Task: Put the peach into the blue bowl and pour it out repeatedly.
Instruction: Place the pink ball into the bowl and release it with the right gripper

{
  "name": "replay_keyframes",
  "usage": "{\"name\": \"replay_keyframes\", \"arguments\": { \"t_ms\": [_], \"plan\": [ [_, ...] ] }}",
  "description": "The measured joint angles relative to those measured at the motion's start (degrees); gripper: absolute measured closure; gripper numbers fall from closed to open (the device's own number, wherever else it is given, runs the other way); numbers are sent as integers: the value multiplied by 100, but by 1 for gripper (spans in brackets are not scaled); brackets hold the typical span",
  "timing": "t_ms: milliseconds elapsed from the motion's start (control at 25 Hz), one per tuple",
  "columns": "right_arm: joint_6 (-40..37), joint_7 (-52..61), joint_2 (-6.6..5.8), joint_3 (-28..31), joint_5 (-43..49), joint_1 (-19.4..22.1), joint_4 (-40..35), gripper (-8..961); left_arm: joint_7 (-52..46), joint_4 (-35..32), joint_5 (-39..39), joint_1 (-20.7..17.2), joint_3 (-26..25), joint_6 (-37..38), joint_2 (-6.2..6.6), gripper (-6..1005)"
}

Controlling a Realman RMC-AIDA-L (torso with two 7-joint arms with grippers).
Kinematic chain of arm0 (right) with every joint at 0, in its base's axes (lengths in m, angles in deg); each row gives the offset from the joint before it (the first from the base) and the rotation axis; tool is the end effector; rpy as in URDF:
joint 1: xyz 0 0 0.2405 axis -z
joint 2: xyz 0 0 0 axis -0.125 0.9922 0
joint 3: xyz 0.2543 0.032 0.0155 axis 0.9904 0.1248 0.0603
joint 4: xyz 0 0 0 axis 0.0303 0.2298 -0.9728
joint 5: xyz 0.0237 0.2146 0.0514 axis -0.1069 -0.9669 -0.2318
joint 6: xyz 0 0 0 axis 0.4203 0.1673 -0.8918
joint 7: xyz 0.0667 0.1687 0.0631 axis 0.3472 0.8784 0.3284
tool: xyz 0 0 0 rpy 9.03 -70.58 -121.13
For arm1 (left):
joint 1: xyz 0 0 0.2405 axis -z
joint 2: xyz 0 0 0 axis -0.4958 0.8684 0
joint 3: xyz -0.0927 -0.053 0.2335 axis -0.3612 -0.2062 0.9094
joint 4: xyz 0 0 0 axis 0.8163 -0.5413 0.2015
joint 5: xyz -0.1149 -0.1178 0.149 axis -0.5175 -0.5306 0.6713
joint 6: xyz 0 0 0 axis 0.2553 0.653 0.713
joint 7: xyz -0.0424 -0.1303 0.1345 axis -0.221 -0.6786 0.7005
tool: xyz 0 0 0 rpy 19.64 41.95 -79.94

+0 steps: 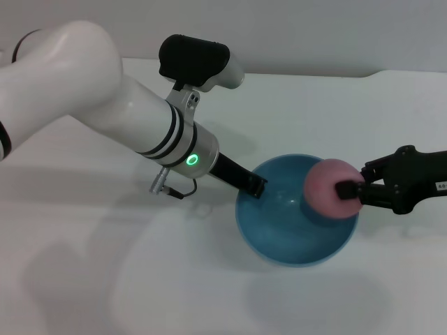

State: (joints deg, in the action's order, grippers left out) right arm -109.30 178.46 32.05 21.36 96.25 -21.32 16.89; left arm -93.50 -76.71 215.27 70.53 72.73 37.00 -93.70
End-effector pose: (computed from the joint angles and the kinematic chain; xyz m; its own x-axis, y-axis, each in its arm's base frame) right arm 0.2201 0.3506 -0.0283 0.8575 -0.4529 -0.2442 -0.4797 -0.8753 -0.0608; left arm -0.1833 0.3837 -0.1600 0.6175 0.7864 0.0152 0.7512 -0.5840 -0.3078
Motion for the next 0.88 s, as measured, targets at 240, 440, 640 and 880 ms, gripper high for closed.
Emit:
{"name": "replay_keyframes", "arguments": {
  "t_ms": [240,440,640,880],
  "plan": [
    [21,4,4,2,-12,-8,-2,744,0,-7,-5,30,10,35,-9,999],
    [52,15,5,70,-42,-15,-12,607,0,-7,-8,25,5,25,-11,999],
    [60,22,3,237,-53,-8,-18,455,26,-10,-12,27,-6,-18,-10,1000],
    [450,540,-15,1031,-27,85,76,394,415,-83,-131,-100,133,-922,-32,1000]
  ]
}}
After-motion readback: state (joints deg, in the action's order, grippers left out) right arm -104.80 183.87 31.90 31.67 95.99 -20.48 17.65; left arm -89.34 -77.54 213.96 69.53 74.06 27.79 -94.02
